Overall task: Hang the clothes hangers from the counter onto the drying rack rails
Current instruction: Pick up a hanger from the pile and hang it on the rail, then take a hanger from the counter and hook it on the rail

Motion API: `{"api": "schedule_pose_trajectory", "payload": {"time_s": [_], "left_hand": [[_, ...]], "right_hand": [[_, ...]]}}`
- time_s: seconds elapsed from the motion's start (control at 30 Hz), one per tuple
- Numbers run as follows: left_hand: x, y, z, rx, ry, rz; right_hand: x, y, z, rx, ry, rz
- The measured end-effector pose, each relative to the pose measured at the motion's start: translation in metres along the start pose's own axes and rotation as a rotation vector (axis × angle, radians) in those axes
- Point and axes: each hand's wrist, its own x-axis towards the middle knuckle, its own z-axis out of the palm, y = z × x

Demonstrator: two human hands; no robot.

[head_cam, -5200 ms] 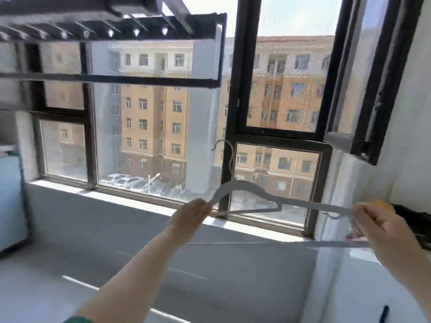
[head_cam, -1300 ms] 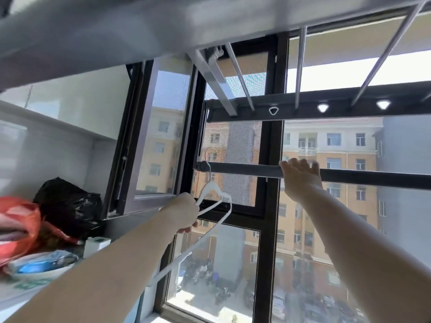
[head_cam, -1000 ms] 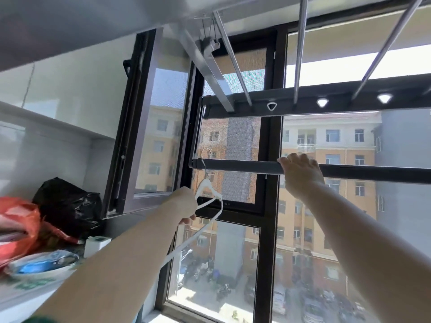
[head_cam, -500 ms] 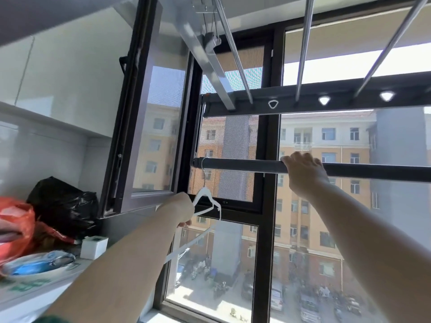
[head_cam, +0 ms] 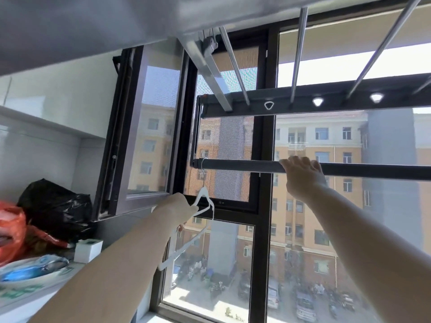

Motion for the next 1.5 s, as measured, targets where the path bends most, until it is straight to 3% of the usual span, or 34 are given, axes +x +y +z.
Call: {"api": "schedule_pose_trajectory", "payload": {"time_s": [0.3, 0.53, 0.67, 0.8, 1.17, 1.27, 1.5], "left_hand": [[-0.007, 0.005, -0.011, 0.319, 0.138, 0.207], [-0.053, 0.036, 0.004, -0.102, 0.26, 0.533], [-0.077, 0.062, 0.037, -0.298, 0.035, 0.716], [-0.121, 0.093, 0.088, -0.422, -0.204, 0.737], [-0.361, 0.237, 0.221, -0.455, -0.562, 0.842], [-0.448, 0.285, 0.268, -0.449, -0.711, 0.848], [-0.643, 0.371, 0.358, -0.492, -1.019, 0.87]], "right_hand": [[-0.021, 0.005, -0.012, 0.012, 0.016, 0.084], [-0.07, 0.015, -0.016, 0.13, 0.021, 0.186], [-0.114, 0.031, -0.015, 0.116, -0.175, 0.186], [-0.178, 0.065, -0.031, 0.065, -0.386, 0.204], [-0.441, 0.258, -0.163, -0.005, -0.62, 0.565], [-0.532, 0.312, -0.215, -0.003, -0.623, 0.735], [-0.711, 0.401, -0.33, -0.052, -0.451, 1.18]]}}
